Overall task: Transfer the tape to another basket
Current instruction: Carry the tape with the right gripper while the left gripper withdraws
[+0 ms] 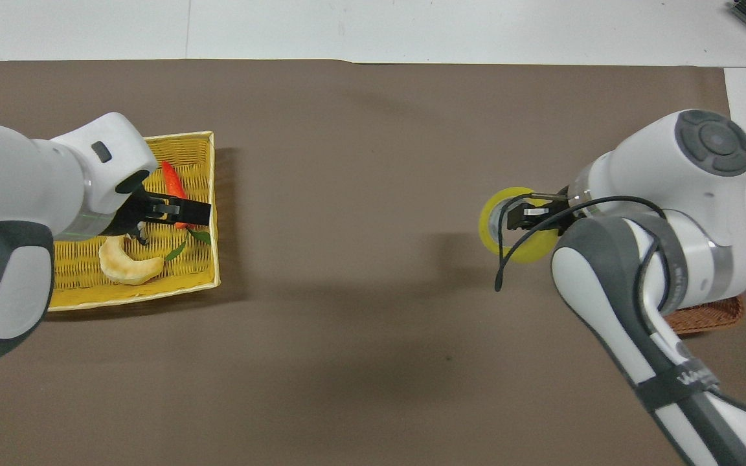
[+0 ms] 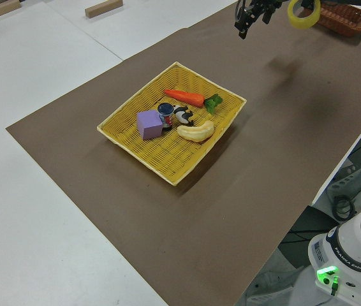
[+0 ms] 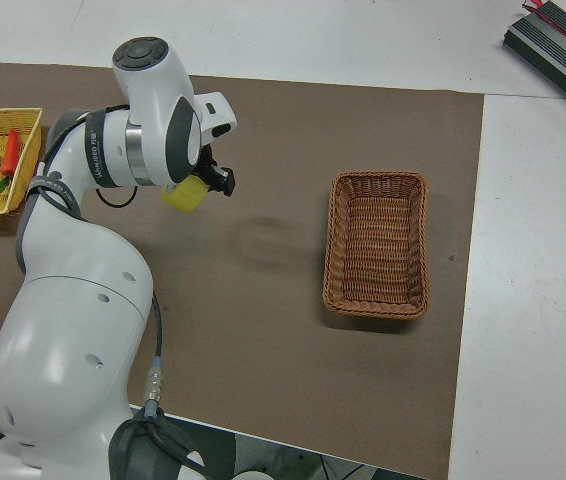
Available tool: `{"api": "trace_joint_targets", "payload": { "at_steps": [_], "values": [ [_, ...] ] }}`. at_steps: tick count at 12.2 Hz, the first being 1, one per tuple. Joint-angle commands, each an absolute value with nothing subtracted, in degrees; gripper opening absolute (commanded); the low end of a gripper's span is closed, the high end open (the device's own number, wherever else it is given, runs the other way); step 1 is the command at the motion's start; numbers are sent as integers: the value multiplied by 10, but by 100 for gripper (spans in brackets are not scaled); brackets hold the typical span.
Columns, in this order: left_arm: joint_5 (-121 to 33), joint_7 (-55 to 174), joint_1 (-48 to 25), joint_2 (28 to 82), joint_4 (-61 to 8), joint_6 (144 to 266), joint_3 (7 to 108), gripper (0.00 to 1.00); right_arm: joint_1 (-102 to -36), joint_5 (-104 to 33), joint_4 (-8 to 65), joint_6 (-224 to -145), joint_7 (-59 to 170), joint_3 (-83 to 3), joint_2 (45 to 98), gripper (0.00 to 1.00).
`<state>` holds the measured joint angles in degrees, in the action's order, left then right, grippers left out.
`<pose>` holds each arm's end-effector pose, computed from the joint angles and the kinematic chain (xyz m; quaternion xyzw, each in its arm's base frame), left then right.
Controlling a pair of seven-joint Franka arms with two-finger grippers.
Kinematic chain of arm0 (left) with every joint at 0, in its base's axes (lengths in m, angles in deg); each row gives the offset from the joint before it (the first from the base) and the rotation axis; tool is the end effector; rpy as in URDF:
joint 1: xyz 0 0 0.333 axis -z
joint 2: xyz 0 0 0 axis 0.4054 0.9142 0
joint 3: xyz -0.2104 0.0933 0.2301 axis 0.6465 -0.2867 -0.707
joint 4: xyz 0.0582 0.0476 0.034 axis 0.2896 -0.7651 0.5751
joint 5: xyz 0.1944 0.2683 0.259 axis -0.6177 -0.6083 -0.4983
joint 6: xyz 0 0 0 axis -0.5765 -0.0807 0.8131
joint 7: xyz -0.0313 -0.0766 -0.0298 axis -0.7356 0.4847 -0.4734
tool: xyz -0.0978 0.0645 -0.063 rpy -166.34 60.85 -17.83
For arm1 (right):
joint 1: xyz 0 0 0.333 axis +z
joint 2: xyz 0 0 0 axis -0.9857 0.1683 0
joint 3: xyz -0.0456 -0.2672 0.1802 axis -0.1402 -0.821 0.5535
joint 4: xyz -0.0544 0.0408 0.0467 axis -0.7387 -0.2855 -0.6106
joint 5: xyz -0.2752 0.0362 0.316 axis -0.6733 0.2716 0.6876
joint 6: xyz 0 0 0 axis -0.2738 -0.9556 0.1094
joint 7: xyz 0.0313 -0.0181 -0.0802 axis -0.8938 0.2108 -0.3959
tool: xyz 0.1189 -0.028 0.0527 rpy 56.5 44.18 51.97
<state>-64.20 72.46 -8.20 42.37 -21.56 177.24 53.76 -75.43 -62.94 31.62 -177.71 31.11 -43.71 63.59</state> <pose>0.5733 -0.1619 0.5424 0.9913 -0.0988 0.0710 0.0498 0.6047 0.0923 0.4133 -0.9959 0.0800 0.0378 0.0201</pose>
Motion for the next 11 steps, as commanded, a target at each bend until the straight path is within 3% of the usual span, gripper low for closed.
{"api": "trace_joint_targets", "payload": {
  "at_steps": [1, 5, 9, 10, 11],
  "values": [
    [-675, 764, -128, 426, -153, 1717, 542, 100, -830, -664, 331, -1764, 378, -429, 619, 0],
    [-672, 873, -200, 426, -68, 1594, 542, 100, -901, -720, 338, -1765, 423, -431, 618, 0],
    [-674, 875, -204, 427, -35, 1529, 539, 100, -942, -859, 393, -1773, 406, -431, 611, 3],
    [-671, 875, -203, 424, -36, 1541, 539, 100, -967, -879, 410, -1782, 406, -429, 610, 11],
    [-670, 872, -203, 420, -41, 1543, 541, 100, -975, -892, 418, -1789, 408, -429, 610, 40]
  ]
}}
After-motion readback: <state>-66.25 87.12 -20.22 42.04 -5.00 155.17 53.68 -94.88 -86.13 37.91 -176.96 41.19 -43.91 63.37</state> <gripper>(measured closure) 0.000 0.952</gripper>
